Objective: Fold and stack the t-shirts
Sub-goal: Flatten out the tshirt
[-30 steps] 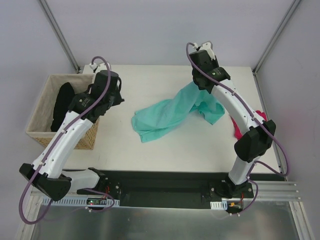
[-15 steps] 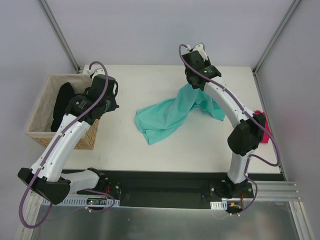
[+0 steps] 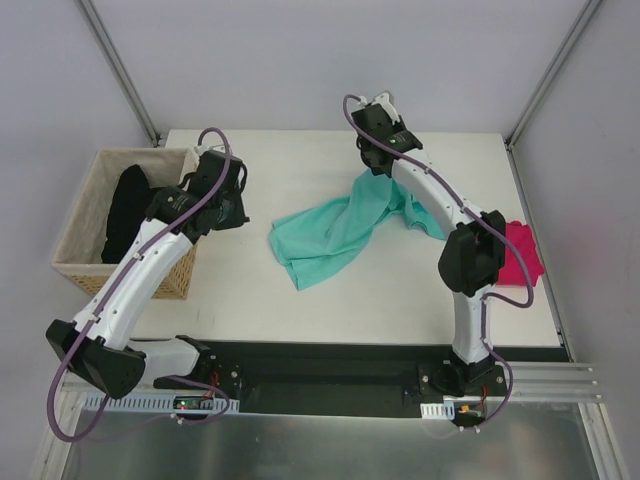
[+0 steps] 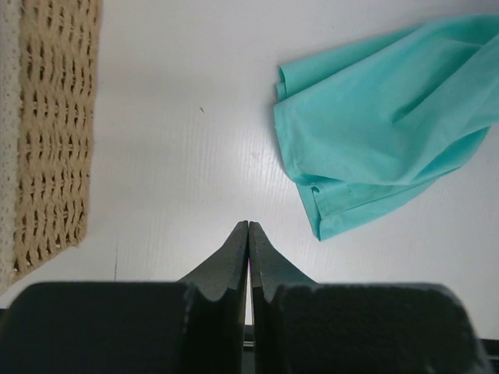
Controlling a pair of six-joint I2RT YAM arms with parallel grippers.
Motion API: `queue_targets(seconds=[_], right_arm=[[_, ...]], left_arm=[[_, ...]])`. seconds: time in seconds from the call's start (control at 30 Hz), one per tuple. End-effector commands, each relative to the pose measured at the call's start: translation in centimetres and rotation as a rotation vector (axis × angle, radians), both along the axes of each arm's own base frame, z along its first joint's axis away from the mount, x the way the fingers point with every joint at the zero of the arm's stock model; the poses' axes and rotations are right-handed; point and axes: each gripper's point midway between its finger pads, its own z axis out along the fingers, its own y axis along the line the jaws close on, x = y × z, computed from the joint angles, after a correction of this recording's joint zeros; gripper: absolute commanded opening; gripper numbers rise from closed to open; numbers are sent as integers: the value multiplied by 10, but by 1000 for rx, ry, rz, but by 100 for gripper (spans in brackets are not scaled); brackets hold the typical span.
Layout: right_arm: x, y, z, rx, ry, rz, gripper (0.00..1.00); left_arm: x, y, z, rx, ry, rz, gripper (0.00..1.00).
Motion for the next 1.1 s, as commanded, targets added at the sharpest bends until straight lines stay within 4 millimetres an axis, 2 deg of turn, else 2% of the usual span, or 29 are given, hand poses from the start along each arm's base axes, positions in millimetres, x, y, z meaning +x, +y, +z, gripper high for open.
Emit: queue_targets(seconds=[0.0, 0.27, 0.4, 0.53, 0.63, 0.67, 0.73, 0.77, 0.87, 1.07], right_arm=[[14, 1, 24, 38, -86, 4, 1], [40, 17, 66, 83, -248, 87, 1], [48, 27, 69, 116, -277, 123, 1], [58, 39, 64, 161, -304, 171, 1], [66, 47, 54, 163, -306, 194, 2], [70, 48, 47, 156, -297, 188, 19], [70, 48, 42, 157, -289, 182, 41], [69, 47, 40, 153, -278, 181, 56], [65, 44, 40, 134, -271, 174, 64], [51, 28, 48, 94, -271, 149, 65]], left_arm=[[-5, -11, -12, -32, 62, -38, 0], [-3, -17, -13, -30, 72, -57, 0], [-3, -17, -14, -30, 73, -59, 0], [-7, -17, -15, -37, 80, -56, 0], [-10, -16, -17, -39, 86, -52, 0], [-12, -16, -17, -40, 88, -53, 0], [-13, -15, -19, -43, 91, -49, 0], [-15, -15, -19, -46, 94, -48, 0], [-17, -17, -27, -50, 119, -56, 0], [-18, -31, -47, -18, 188, -108, 0]])
